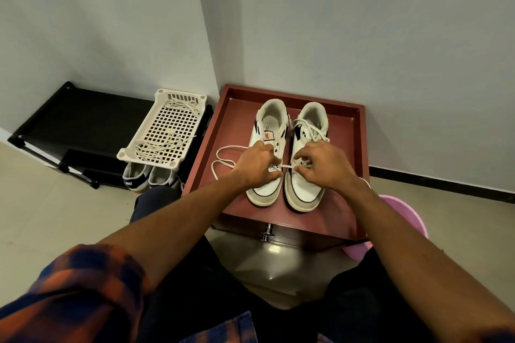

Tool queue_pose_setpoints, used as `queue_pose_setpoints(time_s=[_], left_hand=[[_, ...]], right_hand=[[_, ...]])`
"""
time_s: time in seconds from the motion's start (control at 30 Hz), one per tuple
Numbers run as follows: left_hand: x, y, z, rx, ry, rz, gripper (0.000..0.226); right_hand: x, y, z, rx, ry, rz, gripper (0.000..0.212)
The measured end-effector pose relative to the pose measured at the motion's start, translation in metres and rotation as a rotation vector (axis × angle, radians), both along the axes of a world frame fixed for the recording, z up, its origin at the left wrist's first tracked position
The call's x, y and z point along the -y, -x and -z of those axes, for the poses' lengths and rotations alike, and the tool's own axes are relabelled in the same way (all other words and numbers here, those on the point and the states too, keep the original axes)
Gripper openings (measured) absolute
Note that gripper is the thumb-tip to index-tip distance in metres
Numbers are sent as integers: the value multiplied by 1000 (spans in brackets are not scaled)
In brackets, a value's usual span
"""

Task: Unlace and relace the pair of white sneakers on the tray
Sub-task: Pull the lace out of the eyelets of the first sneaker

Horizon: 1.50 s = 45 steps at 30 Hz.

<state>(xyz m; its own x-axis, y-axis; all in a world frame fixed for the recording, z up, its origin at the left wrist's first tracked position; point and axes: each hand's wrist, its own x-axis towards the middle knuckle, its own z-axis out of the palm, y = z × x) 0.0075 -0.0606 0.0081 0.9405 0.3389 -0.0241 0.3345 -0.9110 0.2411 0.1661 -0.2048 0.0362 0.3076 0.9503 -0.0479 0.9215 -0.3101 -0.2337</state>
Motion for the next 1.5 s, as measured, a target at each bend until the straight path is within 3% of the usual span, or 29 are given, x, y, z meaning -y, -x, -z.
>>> queue_pose_setpoints(time_s=[0.2, 0.37, 0.53, 0.7, 0.8, 0.97, 1.13, 1.37, 1.5], left_hand=[[0, 0, -1, -1, 36, -22, 42], [-2, 0, -2, -12, -13, 28, 42], [-4, 0, -2, -8, -13, 46, 44], [-4, 0, -2, 13, -14, 48, 43], [-4, -2, -3, 7, -26, 65, 42], [-7, -2, -3, -1, -29, 82, 44], [-8, 0, -2, 20, -21, 94, 47], [-12, -1, -3, 15, -6, 125, 45], [-13, -1, -3, 12, -5, 121, 45]], right_hand=[[-27, 29, 22, 58, 50, 15, 27], [-16, 11, 25, -117, -36, -12, 22], [14, -26, 16, -214, -87, 86, 11], [49, -62, 15, -153, -116, 259, 11], [44, -50, 17, -76, -145, 241, 17], [14, -6, 18, 7, -185, 57, 47], [-11, 19, 30, -40, -51, -29, 34], [-10, 5, 38, -156, -87, -42, 20], [5, -14, 31, -115, -139, 28, 15]])
